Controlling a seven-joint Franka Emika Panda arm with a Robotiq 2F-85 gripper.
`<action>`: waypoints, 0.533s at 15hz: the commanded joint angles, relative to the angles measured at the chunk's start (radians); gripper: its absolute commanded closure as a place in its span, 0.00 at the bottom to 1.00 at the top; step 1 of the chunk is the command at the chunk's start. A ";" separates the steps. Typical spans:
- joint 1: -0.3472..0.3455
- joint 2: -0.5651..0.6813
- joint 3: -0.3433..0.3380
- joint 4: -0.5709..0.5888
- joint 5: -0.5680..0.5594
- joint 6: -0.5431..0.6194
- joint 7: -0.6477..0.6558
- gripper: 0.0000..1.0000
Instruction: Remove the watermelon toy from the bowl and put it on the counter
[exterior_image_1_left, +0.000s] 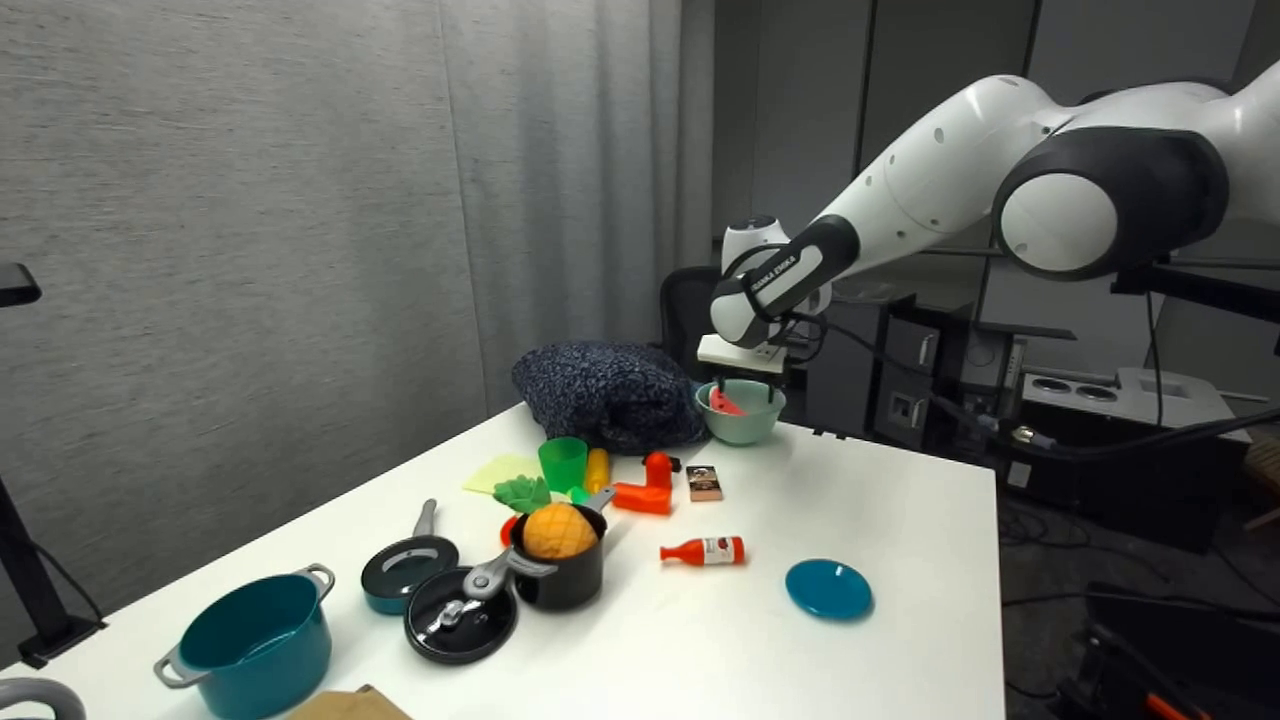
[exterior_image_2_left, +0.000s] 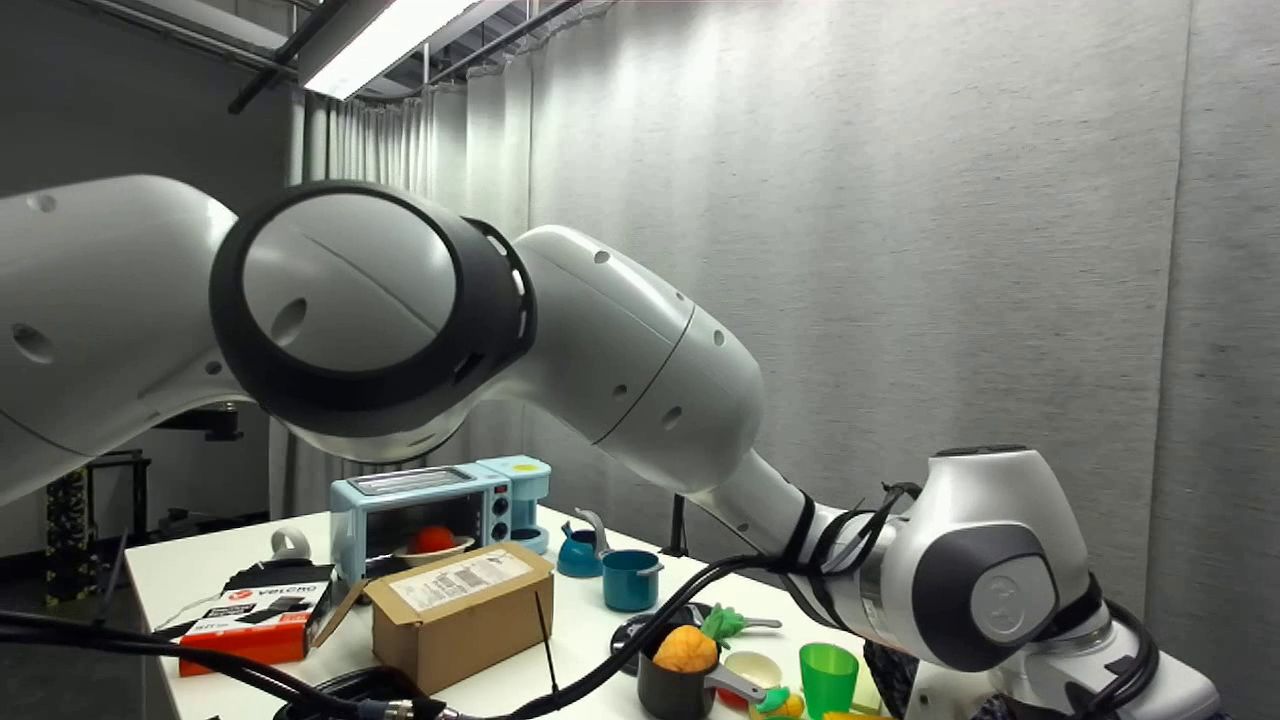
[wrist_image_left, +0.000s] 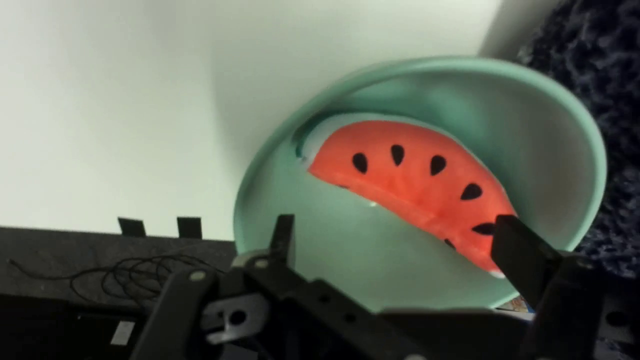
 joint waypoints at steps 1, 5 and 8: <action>-0.015 0.066 0.034 0.097 0.048 0.017 0.093 0.00; -0.029 0.088 0.045 0.158 0.041 -0.013 0.137 0.00; -0.058 0.084 0.054 0.196 0.013 -0.073 0.045 0.00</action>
